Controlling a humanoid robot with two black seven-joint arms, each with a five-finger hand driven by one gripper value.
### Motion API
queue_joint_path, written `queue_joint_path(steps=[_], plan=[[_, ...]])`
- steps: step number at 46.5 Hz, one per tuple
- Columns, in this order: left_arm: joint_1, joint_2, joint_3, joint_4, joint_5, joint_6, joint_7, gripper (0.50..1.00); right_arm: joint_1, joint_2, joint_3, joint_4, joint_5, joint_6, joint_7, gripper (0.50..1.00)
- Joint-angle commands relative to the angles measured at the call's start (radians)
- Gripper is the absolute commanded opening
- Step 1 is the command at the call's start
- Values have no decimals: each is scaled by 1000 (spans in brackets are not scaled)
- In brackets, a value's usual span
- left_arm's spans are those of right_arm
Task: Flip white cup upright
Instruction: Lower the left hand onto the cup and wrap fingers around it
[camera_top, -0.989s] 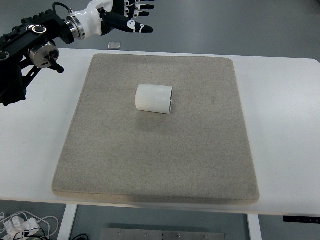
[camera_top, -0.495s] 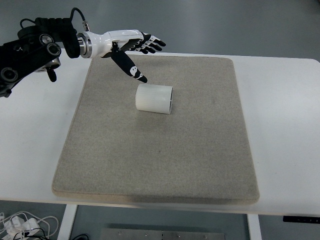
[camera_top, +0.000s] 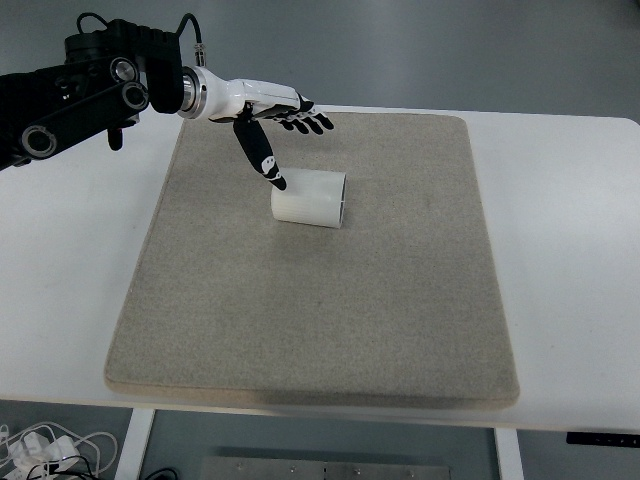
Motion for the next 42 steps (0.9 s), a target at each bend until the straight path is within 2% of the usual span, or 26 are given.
queue_joint_path(steps=[1,8,22,42], plan=[[-2,-18,22,2,6,1,1,994,0,0,0,0,0,0,0,952],[1,-47,30,14,79,10,1,992,0,0,0,0,0,0,1,952],[9,-119,30,104,104,12,0,990,0,0,0,0,0,0,0,952],[23,-165,42,115,137,18,3,988,0,0,0,0,0,0,0,952]])
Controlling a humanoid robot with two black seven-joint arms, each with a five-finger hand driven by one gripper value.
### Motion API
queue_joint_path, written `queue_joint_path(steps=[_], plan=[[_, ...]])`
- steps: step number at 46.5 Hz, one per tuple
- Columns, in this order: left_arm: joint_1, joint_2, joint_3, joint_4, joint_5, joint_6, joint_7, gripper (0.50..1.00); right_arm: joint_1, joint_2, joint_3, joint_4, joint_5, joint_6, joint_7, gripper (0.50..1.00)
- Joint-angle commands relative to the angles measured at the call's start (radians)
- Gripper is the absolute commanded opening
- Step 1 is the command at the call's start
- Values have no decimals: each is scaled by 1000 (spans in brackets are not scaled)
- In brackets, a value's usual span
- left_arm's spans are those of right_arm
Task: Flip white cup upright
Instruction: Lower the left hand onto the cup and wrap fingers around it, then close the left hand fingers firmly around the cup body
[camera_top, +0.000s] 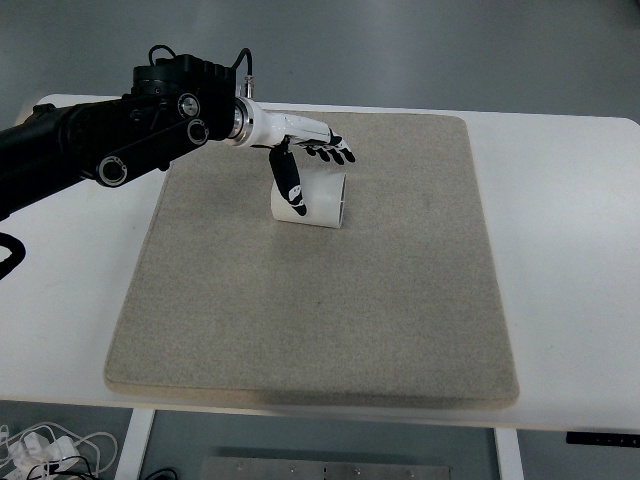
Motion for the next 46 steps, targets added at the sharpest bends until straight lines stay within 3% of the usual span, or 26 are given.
queue_joint_path(steps=[1,30,41,46], plan=[[8,-17,1,7,2,3,2,988,0,0,0,0,0,0,2,952],[38,-62,1,54,44,18,0,969,0,0,0,0,0,0,0,952],[42,-70,7,69,44,18,0,883,0,0,0,0,0,0,0,952],[42,-70,9,69,45,20,0,793,0,0,0,0,0,0,0,952]])
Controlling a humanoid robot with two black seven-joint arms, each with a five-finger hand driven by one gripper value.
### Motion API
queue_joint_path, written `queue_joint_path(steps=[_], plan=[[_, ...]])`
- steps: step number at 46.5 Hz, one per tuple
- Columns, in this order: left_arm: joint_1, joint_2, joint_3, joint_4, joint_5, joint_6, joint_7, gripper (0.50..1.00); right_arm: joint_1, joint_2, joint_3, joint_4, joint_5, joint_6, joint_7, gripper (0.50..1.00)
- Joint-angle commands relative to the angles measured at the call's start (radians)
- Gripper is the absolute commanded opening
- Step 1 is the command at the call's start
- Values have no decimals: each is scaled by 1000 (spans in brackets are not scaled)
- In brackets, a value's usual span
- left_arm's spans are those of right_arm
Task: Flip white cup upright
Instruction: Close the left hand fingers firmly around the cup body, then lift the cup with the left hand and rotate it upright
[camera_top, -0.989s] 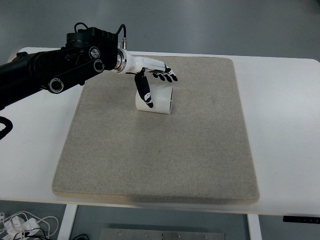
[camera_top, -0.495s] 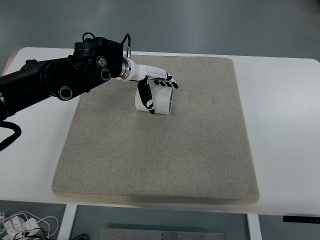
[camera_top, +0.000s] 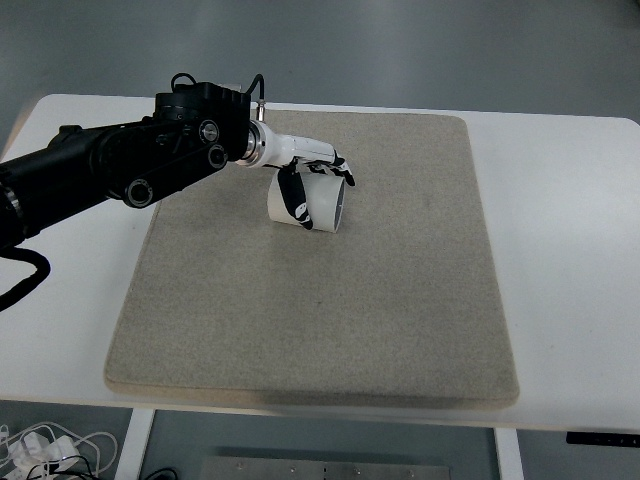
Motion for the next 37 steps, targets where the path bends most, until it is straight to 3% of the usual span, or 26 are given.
queue_joint_path(steps=[1,13,21,34,37], plan=[[0,0,0,0,1,2,0,763,0,0,0,0,0,0,0,952],[-6,2,-16,8,-18,5,0,561,0,0,0,0,0,0,0,952],[-8,8,-104,67,-100,-5,-2,555,0,0,0,0,0,0,0,952],[-9,17,-185,241,-527,-56,-23,570,0,0,0,0,0,0,0,952],[-11,17,-187,270,-598,-65,-54,570,0,0,0,0,0,0,0,952]])
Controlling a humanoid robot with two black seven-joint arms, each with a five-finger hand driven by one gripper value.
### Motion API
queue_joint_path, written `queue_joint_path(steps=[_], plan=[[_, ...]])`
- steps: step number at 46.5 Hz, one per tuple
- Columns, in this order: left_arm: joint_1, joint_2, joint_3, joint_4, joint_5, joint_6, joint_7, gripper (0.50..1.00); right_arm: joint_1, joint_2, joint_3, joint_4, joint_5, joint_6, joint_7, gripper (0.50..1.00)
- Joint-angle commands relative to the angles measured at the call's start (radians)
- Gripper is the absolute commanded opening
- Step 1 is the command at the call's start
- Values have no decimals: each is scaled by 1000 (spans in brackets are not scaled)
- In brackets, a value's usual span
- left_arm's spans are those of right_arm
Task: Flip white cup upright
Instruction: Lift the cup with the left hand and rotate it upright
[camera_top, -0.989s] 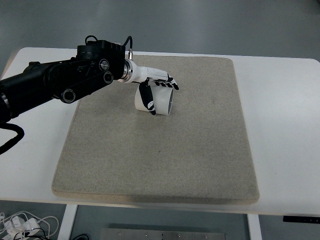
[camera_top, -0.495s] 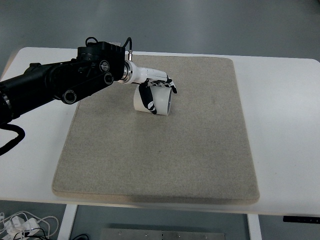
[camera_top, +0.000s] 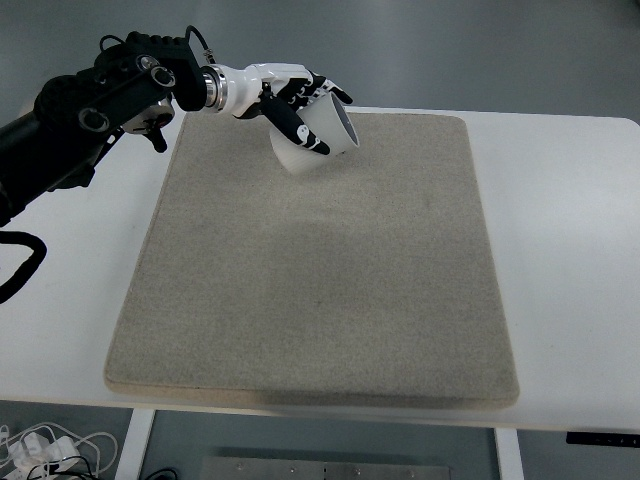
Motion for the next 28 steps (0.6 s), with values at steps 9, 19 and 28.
queue_joint_path(steps=[9,19,28], plan=[[13,5,-8,104,-232,-56,-210,572,0,0,0,0,0,0,0,952],[45,13,-25,177,-331,-112,-350,576,0,0,0,0,0,0,0,952],[109,14,-31,181,-332,-114,-482,568,0,0,0,0,0,0,0,952]])
